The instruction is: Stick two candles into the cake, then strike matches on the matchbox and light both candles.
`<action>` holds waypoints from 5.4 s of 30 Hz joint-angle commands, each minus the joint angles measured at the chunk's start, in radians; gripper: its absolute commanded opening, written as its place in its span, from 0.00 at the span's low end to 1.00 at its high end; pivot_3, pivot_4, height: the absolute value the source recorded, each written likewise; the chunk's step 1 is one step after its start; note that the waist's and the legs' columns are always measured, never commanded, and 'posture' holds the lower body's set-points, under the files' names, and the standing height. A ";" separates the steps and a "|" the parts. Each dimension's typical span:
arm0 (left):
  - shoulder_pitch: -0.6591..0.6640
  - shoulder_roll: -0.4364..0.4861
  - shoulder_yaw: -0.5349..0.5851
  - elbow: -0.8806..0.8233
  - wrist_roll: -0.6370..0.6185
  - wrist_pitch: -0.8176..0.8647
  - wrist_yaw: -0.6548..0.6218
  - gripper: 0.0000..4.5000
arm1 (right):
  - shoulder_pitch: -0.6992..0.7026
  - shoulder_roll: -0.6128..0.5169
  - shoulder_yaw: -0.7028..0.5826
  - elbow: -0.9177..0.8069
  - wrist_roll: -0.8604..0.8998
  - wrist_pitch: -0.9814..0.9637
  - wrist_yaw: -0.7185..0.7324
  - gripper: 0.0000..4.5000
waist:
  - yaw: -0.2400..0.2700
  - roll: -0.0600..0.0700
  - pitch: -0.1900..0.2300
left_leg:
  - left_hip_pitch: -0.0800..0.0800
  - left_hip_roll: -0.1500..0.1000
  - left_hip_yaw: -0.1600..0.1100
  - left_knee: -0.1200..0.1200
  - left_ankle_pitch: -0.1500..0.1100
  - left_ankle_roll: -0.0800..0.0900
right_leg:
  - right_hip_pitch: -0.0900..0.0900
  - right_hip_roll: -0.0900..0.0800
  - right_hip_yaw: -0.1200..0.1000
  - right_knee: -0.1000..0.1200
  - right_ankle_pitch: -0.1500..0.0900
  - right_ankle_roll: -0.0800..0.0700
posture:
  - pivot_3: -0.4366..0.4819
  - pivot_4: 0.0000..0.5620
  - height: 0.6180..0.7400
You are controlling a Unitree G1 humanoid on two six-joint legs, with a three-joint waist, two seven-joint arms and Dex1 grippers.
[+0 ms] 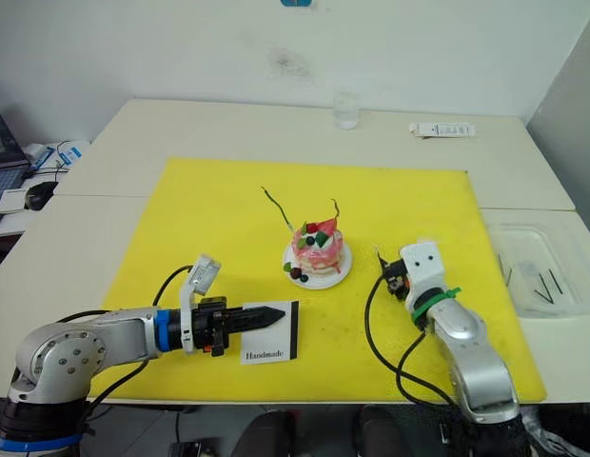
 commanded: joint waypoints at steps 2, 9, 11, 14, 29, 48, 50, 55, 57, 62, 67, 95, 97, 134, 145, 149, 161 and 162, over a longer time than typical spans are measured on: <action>-0.015 -0.006 0.012 -0.019 -0.005 -0.021 0.002 0.00 | -0.025 0.014 0.027 0.036 -0.031 -0.064 -0.010 0.49 | 0.000 0.000 0.000 | 0.000 0.000 0.000 0.000 0.000 0.000 | 0.000 0.000 0.000 0.000 0.000 0.000 | 0.48 0.27 1.00; -0.017 -0.010 0.007 -0.020 -0.002 -0.021 0.005 0.00 | -0.058 0.065 0.030 0.130 -0.045 -0.069 -0.043 0.49 | -0.001 0.000 0.000 | 0.000 0.000 0.000 0.000 0.000 0.000 | 0.000 0.001 0.000 0.001 0.003 -0.005 | 0.48 0.27 1.00; -0.014 -0.011 0.005 -0.023 0.000 -0.021 0.006 0.00 | -0.061 0.080 0.024 0.145 -0.049 -0.061 -0.056 0.49 | -0.002 0.000 0.000 | 0.000 0.000 0.000 0.000 0.000 0.000 | 0.000 0.001 0.000 0.002 0.003 -0.005 | 0.48 0.27 1.00; -0.013 -0.012 0.004 -0.023 -0.001 -0.021 0.008 0.00 | -0.066 0.100 0.014 0.161 -0.054 -0.051 -0.076 0.49 | -0.007 0.000 0.000 | 0.001 0.000 0.000 0.002 0.000 0.000 | 0.000 0.001 0.000 0.004 0.003 -0.005 | 0.48 0.27 1.00; -0.012 -0.020 -0.010 -0.022 -0.003 -0.028 0.019 0.00 | -0.102 0.183 0.008 0.197 -0.043 0.039 -0.128 0.20 | -0.012 0.000 -0.001 | 0.001 0.001 -0.001 0.015 0.000 0.000 | 0.000 0.002 0.001 0.016 0.001 -0.002 | 0.48 0.27 1.00; 0.022 -0.022 -0.006 -0.046 -0.011 -0.031 0.035 0.00 | 0.004 0.088 0.002 -0.049 0.047 0.185 0.008 0.00 | -0.013 0.000 -0.001 | 0.001 0.001 -0.001 0.014 0.000 0.000 | -0.001 0.002 0.001 0.016 0.001 -0.002 | 0.48 0.27 1.00; 0.020 -0.023 -0.009 -0.042 -0.008 -0.031 0.033 0.00 | 0.037 0.068 0.003 -0.093 0.070 0.207 0.031 0.00 | -0.015 0.000 -0.001 | 0.001 0.002 -0.002 0.014 0.000 0.000 | -0.001 0.002 0.001 0.016 0.001 -0.002 | 0.48 0.27 1.00; 0.013 -0.026 -0.017 -0.035 -0.005 -0.030 0.032 0.00 | 0.091 0.041 0.015 -0.165 0.119 0.211 0.077 0.00 | -0.016 0.000 -0.001 | 0.001 0.002 -0.001 0.014 0.000 0.000 | -0.001 0.003 0.001 0.016 0.001 -0.002 | 0.48 0.27 1.00; 0.006 -0.026 -0.018 -0.030 -0.009 -0.028 0.031 0.00 | 0.102 0.014 0.021 -0.206 0.132 0.204 0.107 0.00 | -0.016 0.000 -0.001 | 0.001 0.002 -0.001 0.014 0.000 0.000 | -0.001 0.003 0.001 0.017 0.001 -0.002 | 0.48 0.27 1.00; -0.025 -0.036 -0.021 -0.001 -0.040 -0.003 0.029 0.00 | 0.085 -0.148 -0.034 -0.348 0.237 0.184 0.276 0.00 | -0.015 0.000 -0.001 | 0.001 0.001 -0.001 0.015 0.000 0.000 | 0.000 0.004 0.001 0.016 0.001 -0.002 | 0.48 0.27 1.00; -0.110 -0.098 -0.054 0.035 -0.047 0.025 0.064 0.00 | 0.013 -0.334 -0.061 -0.413 0.334 0.167 0.447 0.00 | -0.015 0.000 -0.001 | 0.003 0.000 -0.002 0.015 0.000 0.000 | 0.003 0.005 0.000 0.015 0.001 -0.001 | 0.48 0.27 1.00; -0.242 -0.145 -0.064 0.044 -0.063 0.089 0.111 0.00 | -0.181 -0.475 0.222 -0.247 0.092 -0.042 0.521 0.00 | -0.015 0.000 -0.001 | 0.007 0.001 -0.002 0.016 0.000 0.000 | 0.007 0.005 0.000 0.015 0.001 -0.001 | 0.48 0.27 1.00; -0.242 -0.144 -0.070 0.036 -0.053 0.077 0.103 0.00 | -0.181 -0.478 0.231 -0.242 0.089 -0.058 0.535 0.00 | -0.015 0.000 -0.001 | 0.007 0.000 -0.002 0.016 0.000 0.000 | 0.007 0.005 0.000 0.015 0.001 -0.001 | 0.48 0.27 1.00; -0.251 -0.124 -0.118 0.060 0.108 -0.014 -0.013 0.00 | -0.265 -0.464 0.256 -0.157 -0.007 -0.139 0.617 0.00 | -0.015 0.000 -0.001 | 0.009 0.000 -0.002 0.016 0.000 0.000 | 0.009 0.005 0.001 0.016 0.001 -0.001 | 0.48 0.27 1.00; -0.266 -0.147 -0.128 0.045 0.117 -0.041 -0.018 0.00 | -0.291 -0.463 0.310 -0.107 -0.047 -0.184 0.678 0.00 | -0.015 0.000 -0.001 | 0.009 0.001 -0.002 0.016 0.000 0.000 | 0.009 0.005 0.001 0.016 0.001 -0.001 | 0.48 0.27 1.00; -0.288 -0.156 -0.134 0.057 0.156 -0.077 -0.019 0.00 | -0.302 -0.477 0.331 -0.097 -0.033 -0.217 0.752 0.00 | -0.015 0.000 -0.001 | 0.009 0.000 -0.002 0.016 0.000 0.000 | 0.009 0.005 0.001 0.016 0.001 -0.001 | 0.48 0.27 1.00; -0.216 -0.051 -0.120 0.067 0.230 -0.101 -0.072 0.00 | -0.341 -0.474 0.158 -0.192 0.168 -0.056 0.775 0.00 | -0.021 0.000 -0.001 | 0.012 0.002 -0.001 0.015 0.000 0.000 | 0.010 0.005 0.002 0.017 0.001 -0.002 | 0.48 0.27 1.00; -0.199 -0.044 -0.114 0.056 0.220 -0.093 -0.069 0.00 | -0.348 -0.466 0.154 -0.190 0.168 -0.046 0.764 0.00 | -0.019 0.000 -0.001 | 0.014 0.002 -0.001 0.014 0.000 0.000 | 0.011 0.005 0.002 0.017 0.001 -0.002 | 0.48 0.27 1.00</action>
